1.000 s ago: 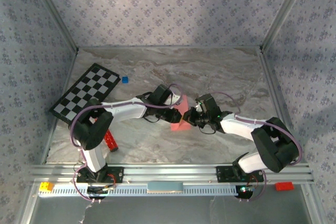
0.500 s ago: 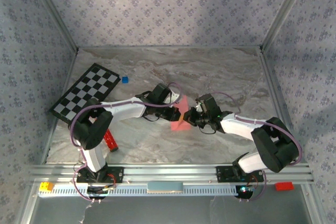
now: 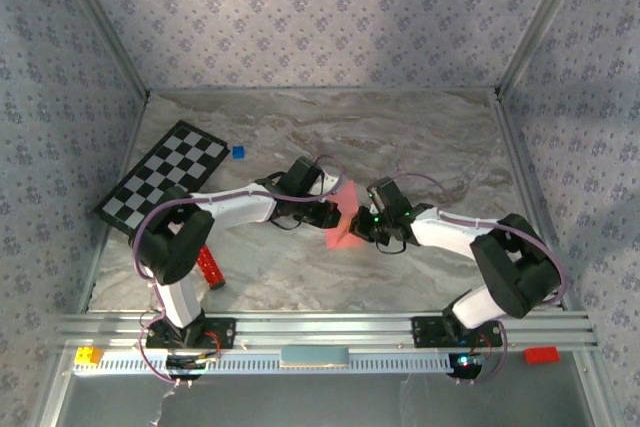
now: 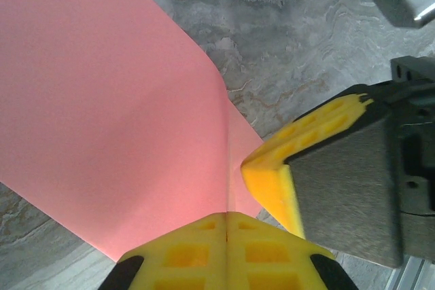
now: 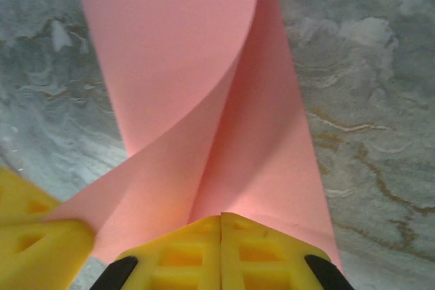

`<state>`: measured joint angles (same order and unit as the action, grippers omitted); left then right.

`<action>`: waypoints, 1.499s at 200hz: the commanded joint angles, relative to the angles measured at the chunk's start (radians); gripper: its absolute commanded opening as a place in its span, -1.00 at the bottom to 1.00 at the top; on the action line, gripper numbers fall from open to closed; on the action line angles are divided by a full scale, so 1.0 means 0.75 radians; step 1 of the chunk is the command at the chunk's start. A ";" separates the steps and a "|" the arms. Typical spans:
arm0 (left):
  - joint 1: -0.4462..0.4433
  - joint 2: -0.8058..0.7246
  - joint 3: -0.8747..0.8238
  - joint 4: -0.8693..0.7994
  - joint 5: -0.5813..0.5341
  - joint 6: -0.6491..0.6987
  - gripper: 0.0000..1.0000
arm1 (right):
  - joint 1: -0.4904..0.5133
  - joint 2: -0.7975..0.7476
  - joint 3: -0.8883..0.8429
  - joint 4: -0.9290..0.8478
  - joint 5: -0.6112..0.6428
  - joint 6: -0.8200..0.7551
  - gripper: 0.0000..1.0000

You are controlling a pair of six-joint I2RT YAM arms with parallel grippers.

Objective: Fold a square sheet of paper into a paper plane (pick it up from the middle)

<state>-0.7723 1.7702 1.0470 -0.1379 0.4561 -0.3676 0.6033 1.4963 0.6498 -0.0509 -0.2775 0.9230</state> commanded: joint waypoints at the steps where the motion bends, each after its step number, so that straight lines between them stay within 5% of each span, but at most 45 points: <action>1: 0.003 0.014 0.019 -0.018 0.002 0.022 -0.95 | 0.012 0.046 0.046 -0.102 0.075 -0.040 -0.87; 54: 0.022 0.034 0.032 -0.044 -0.031 0.044 -0.95 | 0.012 0.105 0.087 -0.263 0.136 -0.092 -0.90; 300: 0.057 0.132 0.101 -0.092 -0.178 0.130 -0.91 | 0.020 0.130 0.100 -0.263 0.098 -0.112 -0.89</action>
<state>-0.7349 1.8534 1.0874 -0.1841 0.3279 -0.2966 0.6113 1.5635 0.7250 -0.1810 -0.2237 0.8608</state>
